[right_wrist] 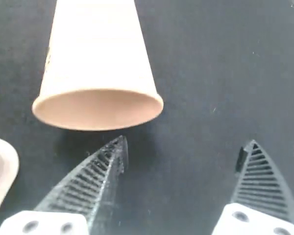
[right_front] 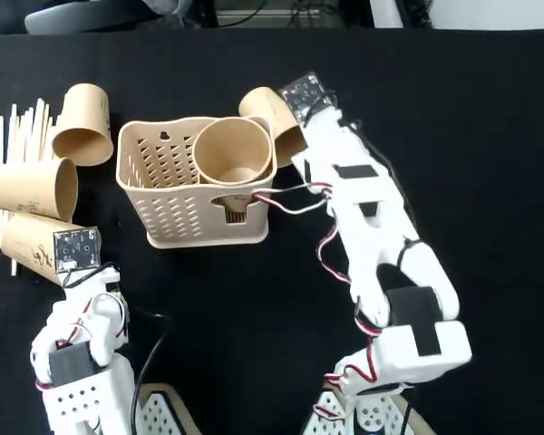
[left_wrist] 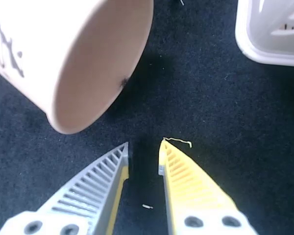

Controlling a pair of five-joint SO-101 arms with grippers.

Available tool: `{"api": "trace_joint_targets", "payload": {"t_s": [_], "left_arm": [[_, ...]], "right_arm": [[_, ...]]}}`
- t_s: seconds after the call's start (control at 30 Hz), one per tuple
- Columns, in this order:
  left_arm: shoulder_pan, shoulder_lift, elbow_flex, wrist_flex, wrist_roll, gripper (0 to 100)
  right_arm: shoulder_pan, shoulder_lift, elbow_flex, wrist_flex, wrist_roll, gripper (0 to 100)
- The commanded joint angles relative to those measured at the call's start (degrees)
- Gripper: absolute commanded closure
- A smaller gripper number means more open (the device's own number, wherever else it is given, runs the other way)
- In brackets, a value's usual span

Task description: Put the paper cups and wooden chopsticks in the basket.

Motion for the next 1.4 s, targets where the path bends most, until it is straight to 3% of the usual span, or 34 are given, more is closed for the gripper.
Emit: {"api": "trace_joint_targets", "payload": {"t_s": [0.0, 0.37, 0.67, 1.0, 1.37], "left_arm": [[0.0, -0.4, 1.1, 0.2, -0.4, 89], [0.0, -0.4, 1.1, 0.2, -0.4, 89], [0.0, -0.4, 1.1, 0.2, -0.4, 89], [0.0, -0.4, 1.1, 0.2, -0.4, 89], [0.0, -0.4, 1.1, 0.2, -0.4, 89]], "right_arm": [[-2.0, 2.2, -6.5, -1.1, -0.4, 63.9], [-1.8, 13.1, -16.9, -1.1, -0.4, 65.5], [-1.8, 13.6, -16.9, -3.4, -0.1, 98.8], [0.4, 8.7, -15.2, 2.9, 0.1, 98.6], [1.0, -14.3, 3.3, 10.8, -0.4, 98.6]]}}
